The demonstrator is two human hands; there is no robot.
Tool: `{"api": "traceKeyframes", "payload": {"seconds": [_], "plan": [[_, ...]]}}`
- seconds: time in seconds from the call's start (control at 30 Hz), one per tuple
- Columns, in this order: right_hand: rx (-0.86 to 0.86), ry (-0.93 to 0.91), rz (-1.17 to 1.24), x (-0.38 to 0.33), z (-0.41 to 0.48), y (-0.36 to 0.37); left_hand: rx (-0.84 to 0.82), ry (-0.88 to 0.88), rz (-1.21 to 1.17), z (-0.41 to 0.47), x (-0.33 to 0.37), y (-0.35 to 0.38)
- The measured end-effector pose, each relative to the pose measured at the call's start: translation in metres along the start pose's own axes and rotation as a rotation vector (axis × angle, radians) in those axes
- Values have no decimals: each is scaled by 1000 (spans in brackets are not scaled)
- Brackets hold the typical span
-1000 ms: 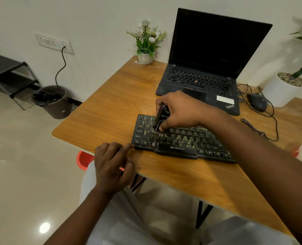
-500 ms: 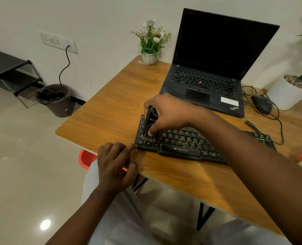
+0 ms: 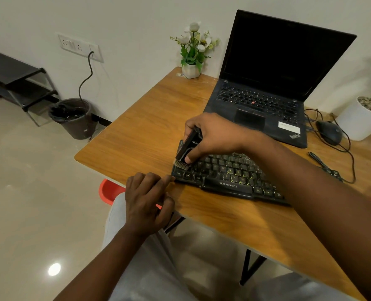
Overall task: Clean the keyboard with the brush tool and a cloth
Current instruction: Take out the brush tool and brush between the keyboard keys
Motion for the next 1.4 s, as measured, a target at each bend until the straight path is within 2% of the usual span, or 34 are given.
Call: {"api": "traceKeyframes", "payload": {"seconds": [0.1,0.27,0.37,0.53,0.63,0.7,0.83,0.9,1.0,1.17,1.23,1.4], "plan": [[26,13,-7,7,1,-1,0,-1,-4,1,1,0],[191,9,-148,8,7,2,6,3,3,1,1,0],[145,-7,-128,6,4,1,11,10,-1,1,1,-1],[-38,-59,-66,-6,-3,-3,12,4,-4,0,0,0],[-61,-43,-83,-3,-1,-8,4,-9,-7,-1,0,0],[-6,3,-114,3,4,-9,-3,-8,-13,-1,-1,0],[252,53,-288,12,15,-9,1,-5,-5,-1,-1,0],[312,70,-288,14,16,-8,1,-5,-3,0,0,0],[232,73,-211,12,14,-5,-3,-4,7,-1,-2,0],[-47,29,34,0,6,-11,5,-4,-2,-1,-1,1],[-114,29,37,-1,4,-12,7,-2,-5,0,-1,1],[26,73,-142,13,2,-18,4,0,1,-1,-1,0]]}}
Point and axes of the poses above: each hand's wrist, its own z-axis towards the middle knuckle, its own y-axis out of the palm, x = y × z, the point moved 1 cm from there along z, towards the middle knuckle, and after that the axes turned 10 degrees about -z, right-handed, at the moved point
